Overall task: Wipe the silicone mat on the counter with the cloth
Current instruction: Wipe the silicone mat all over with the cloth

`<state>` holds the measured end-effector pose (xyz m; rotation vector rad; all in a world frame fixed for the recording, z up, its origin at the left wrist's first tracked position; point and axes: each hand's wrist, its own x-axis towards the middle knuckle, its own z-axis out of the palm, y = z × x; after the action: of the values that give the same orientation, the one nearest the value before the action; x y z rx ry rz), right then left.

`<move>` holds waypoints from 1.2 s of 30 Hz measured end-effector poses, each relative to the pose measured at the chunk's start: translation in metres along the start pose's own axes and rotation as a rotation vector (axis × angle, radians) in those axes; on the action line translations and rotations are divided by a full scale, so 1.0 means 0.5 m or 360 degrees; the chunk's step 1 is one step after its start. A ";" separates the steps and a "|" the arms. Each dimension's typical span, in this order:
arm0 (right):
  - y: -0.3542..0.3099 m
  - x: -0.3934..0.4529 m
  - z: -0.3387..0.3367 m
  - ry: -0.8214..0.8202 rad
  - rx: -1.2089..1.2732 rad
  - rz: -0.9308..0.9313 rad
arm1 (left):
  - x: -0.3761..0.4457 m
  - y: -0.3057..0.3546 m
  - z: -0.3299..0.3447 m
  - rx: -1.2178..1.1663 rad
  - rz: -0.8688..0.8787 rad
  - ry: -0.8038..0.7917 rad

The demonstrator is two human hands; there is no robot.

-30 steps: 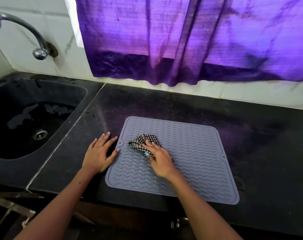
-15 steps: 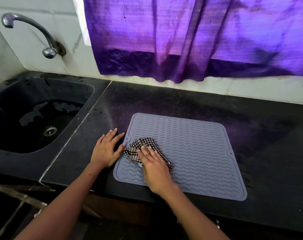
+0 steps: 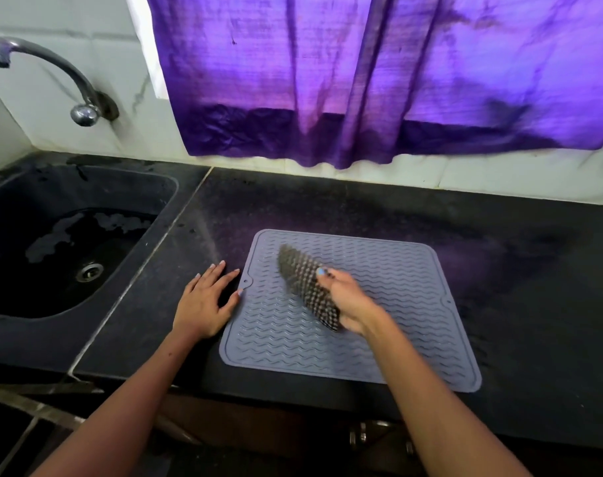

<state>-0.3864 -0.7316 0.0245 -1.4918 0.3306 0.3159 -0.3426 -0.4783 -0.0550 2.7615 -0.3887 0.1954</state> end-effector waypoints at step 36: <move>0.115 -0.052 -0.198 0.0790 -0.1736 -0.0419 | 0.001 -0.001 0.005 0.0000 -0.0016 0.0021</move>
<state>-0.4354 -0.8273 -0.0225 -2.6697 0.3637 -0.1431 -0.3418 -0.4790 -0.0576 2.7602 -0.3717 0.2106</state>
